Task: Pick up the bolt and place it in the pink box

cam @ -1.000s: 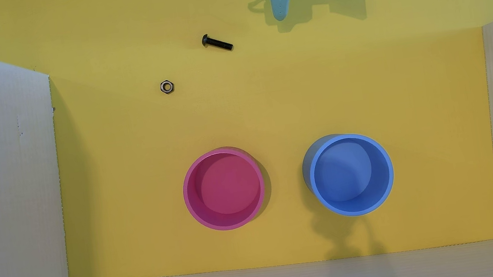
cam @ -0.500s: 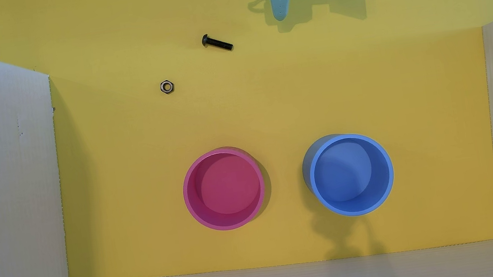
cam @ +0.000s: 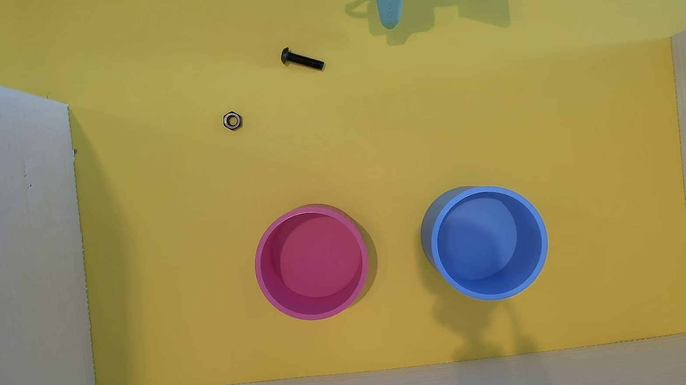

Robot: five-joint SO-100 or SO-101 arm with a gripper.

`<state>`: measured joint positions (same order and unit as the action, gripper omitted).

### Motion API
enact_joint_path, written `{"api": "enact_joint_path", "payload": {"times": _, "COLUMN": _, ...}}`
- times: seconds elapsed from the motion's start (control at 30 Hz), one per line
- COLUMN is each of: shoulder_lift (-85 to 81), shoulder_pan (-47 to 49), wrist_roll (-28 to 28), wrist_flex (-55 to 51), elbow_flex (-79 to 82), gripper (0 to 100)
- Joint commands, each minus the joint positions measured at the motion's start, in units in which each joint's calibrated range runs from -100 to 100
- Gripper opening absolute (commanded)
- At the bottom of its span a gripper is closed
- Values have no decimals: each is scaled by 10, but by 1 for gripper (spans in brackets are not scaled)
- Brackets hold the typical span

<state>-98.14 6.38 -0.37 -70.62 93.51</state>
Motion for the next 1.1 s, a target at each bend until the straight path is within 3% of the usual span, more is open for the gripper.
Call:
{"api": "enact_joint_path", "payload": {"times": 0.0, "shoulder_lift": 2, "shoulder_pan": 2, "wrist_roll": 1, "wrist_flex": -2, "elbow_flex": -4, "gripper": 1}}
{"api": "enact_joint_path", "payload": {"times": 1.07, "shoulder_lift": 2, "shoulder_pan": -3, "wrist_roll": 1, "wrist_flex": -2, "elbow_flex": -4, "gripper": 1}}
